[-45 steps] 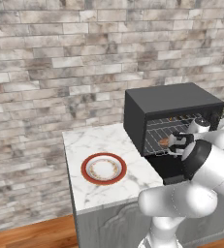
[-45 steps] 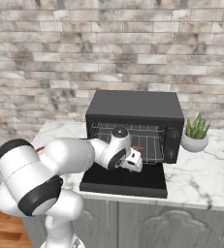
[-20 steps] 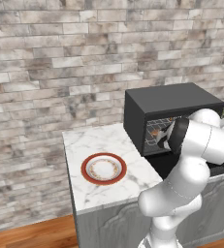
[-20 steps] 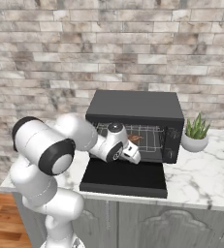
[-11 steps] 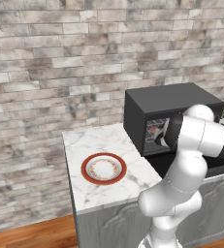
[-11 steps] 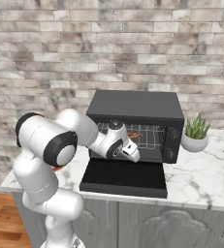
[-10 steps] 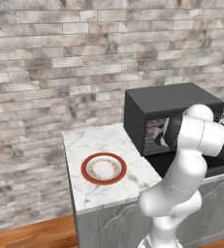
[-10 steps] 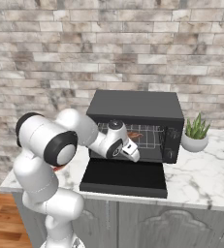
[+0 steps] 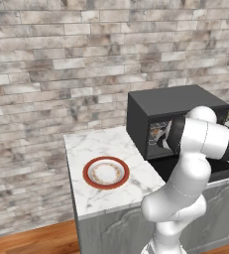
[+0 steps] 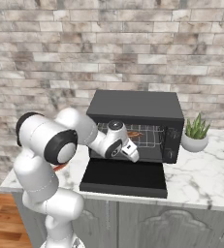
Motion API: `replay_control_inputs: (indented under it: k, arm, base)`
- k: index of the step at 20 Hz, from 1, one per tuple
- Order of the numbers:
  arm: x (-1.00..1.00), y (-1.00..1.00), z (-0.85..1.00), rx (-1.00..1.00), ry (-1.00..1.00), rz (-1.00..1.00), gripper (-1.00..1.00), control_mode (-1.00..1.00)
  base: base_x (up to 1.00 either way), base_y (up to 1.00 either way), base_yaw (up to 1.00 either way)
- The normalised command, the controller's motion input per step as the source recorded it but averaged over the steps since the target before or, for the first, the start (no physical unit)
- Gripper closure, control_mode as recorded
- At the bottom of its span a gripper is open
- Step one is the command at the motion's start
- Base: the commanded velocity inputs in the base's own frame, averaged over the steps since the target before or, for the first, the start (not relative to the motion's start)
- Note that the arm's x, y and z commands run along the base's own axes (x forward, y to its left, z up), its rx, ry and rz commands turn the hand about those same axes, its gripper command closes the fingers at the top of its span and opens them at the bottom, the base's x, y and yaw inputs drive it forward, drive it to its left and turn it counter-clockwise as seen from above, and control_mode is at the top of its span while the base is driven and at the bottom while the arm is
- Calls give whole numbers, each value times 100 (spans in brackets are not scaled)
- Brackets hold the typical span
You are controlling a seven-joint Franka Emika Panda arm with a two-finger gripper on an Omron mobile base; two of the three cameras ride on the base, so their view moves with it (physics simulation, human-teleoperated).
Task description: Open the toaster oven door. Place the baguette on the bottom rack in the toaster oven and place the chicken drumstick on the top rack.
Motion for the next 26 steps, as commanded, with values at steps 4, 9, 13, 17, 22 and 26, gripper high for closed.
replay_control_inputs:
  k: [4,9,13,17,22,26]
  arm:
    - [-28,0,0,2,-7,0,-100,-100]
    - [-56,0,3,0,-11,0,-100,-100]
    - [-56,0,24,2,-5,3,-100,-100]
    - [-49,2,50,1,0,9,-100,-100]
    - [-33,8,67,0,4,12,-100,-100]
    - [-28,4,71,0,13,13,-100,-100]
  base:
    - [0,0,0]
    - [0,0,0]
    - [0,0,0]
    - [0,0,0]
    - [0,0,0]
    - [0,0,0]
